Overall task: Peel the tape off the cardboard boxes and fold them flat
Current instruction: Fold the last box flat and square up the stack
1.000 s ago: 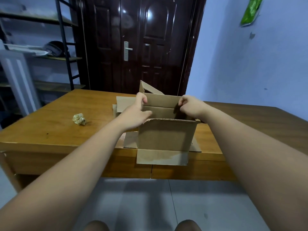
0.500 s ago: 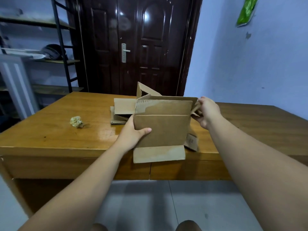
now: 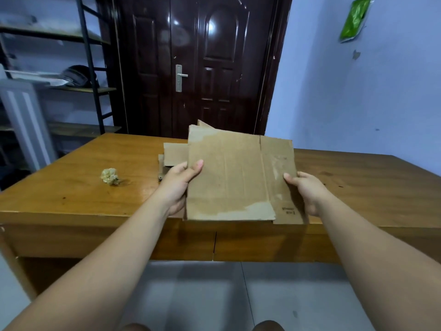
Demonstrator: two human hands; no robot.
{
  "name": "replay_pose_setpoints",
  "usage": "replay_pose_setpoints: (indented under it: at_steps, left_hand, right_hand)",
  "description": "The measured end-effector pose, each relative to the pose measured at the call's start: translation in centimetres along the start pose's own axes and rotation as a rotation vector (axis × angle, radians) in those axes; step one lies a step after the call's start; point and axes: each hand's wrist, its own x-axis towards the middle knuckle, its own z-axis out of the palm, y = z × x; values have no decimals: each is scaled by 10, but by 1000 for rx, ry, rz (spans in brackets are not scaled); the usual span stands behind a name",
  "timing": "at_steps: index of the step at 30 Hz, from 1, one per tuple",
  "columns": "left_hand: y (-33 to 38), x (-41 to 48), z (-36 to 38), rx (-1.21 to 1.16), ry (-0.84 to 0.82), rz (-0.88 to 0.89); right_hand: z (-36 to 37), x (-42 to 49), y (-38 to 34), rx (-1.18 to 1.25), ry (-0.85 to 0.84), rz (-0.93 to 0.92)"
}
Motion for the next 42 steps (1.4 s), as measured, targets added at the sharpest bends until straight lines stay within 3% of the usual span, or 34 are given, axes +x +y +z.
replay_pose_setpoints:
  at_steps: [4,8,11,14,18,22,28,36,42]
  left_hand:
    - [-7,5,1,252,-46,-134]
    - [-12,15,0,166,50,-101]
    - [-6,22,1,162,92,2]
    - [12,30,12,341,168,182]
    - [48,52,36,614,268,444]
    - [68,86,46,718,326,489]
    - [49,140,30,735,412,374]
    - [16,163,-16,717,513,182]
    - [2,165,-51,825,593,38]
  right_hand:
    - [2,-1,16,163,97,16]
    - [4,3,19,272,69,92]
    - [4,4,15,347,0,129]
    - [6,12,10,578,17,95]
    - [15,34,-8,678,123,-23]
    - [23,58,-32,705,243,-107]
    - [42,100,-42,597,344,-158]
    - [82,131,-6,284,159,-155]
    - [110,141,10,-230,74,-258]
